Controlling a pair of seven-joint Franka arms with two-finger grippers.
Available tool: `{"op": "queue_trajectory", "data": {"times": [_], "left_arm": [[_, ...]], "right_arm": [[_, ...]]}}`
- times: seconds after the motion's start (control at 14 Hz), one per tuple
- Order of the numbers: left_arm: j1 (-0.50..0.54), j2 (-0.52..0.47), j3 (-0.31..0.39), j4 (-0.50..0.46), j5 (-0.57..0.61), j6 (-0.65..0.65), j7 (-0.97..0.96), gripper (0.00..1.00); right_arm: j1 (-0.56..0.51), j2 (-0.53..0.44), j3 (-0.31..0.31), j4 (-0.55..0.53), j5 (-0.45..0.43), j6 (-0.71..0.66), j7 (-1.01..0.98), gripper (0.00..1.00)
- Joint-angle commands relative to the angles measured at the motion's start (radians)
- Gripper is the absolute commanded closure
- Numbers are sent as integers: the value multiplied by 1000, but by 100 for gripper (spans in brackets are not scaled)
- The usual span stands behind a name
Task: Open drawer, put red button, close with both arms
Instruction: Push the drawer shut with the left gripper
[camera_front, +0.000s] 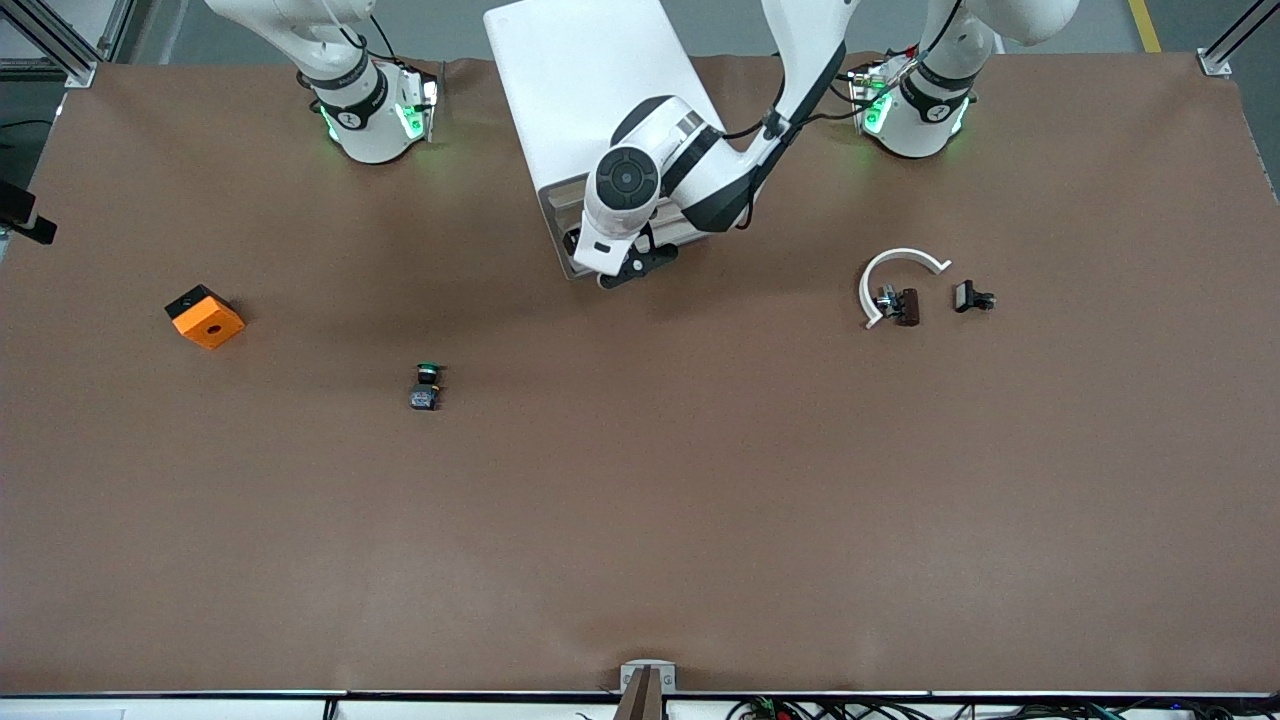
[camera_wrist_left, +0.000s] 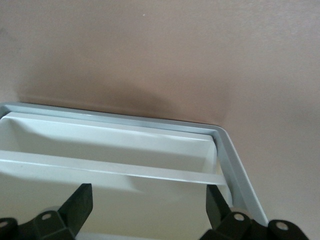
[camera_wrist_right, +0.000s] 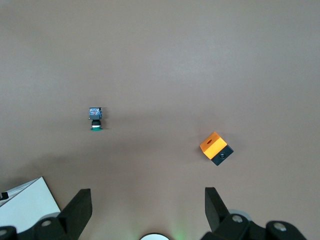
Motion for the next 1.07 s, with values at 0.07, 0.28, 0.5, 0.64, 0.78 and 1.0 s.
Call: {"op": "queue_trajectory", "data": {"times": [0.07, 0.28, 0.5, 0.64, 0.78, 1.0], "left_arm": [[30, 57, -12, 92, -31, -87, 4, 0], [30, 57, -9, 94, -24, -87, 7, 0], [62, 55, -2, 112, -13, -87, 23, 0], [120, 48, -2, 147, -1, -88, 43, 0], [162, 22, -2, 181, 74, -131, 48, 0], [185, -30, -2, 214, 235, -232, 72, 0]], "right_arm": [[8, -26, -7, -29, 19, 17, 78, 0], [18, -22, -4, -23, 2, 14, 69, 0], [18, -25, -5, -22, 8, 17, 72, 0], [8, -28, -17, -23, 40, 40, 69, 0], [15, -31, -30, -25, 42, 51, 76, 0], [17, -39, -31, -28, 30, 40, 80, 0]]}}
